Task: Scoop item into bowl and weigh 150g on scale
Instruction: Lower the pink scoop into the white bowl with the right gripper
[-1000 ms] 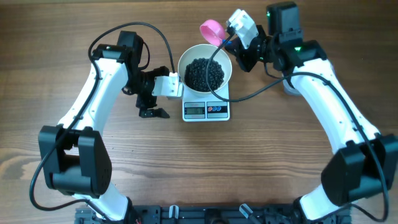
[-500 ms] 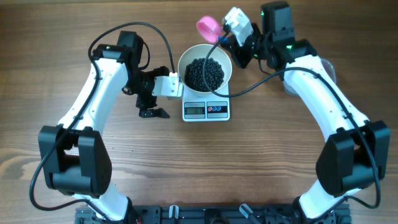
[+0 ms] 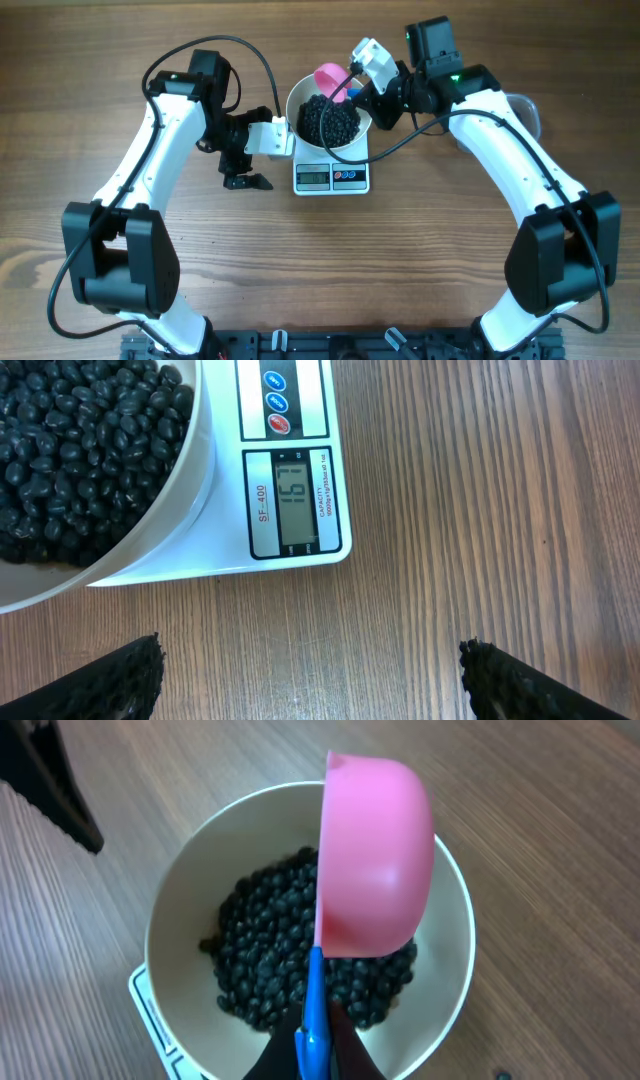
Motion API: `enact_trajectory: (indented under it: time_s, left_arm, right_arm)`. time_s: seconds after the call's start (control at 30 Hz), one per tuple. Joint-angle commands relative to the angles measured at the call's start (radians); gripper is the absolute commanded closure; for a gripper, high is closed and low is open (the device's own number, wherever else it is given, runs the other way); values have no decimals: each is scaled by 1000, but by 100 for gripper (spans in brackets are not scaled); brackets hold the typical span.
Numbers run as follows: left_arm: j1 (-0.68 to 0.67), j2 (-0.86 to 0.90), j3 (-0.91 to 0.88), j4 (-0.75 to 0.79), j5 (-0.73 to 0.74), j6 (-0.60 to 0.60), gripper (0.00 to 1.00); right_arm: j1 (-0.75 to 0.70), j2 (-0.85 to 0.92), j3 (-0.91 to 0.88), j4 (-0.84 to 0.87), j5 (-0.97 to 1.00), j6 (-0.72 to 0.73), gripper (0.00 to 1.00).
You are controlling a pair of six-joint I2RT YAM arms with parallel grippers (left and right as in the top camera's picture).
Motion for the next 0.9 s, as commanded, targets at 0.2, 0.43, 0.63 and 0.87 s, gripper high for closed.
enact_trajectory:
  time_s: [0.2,0.43,0.63,0.87]
  left_arm:
    - [-3,0,-7,0,2,-2,0]
    - [-3,0,-7,0,1,-2,0]
    - [-3,0,-7,0,1,-2,0]
    - [-3,0,-7,0,1,-2,0]
  right_arm:
    - [35,15,14,-32,208,-203,96]
    - [35,19,14,-18,237,-221,96]
    - [40,31,14,-22,237,-230,96]
    - [63,53,14,-44,237,-249,96]
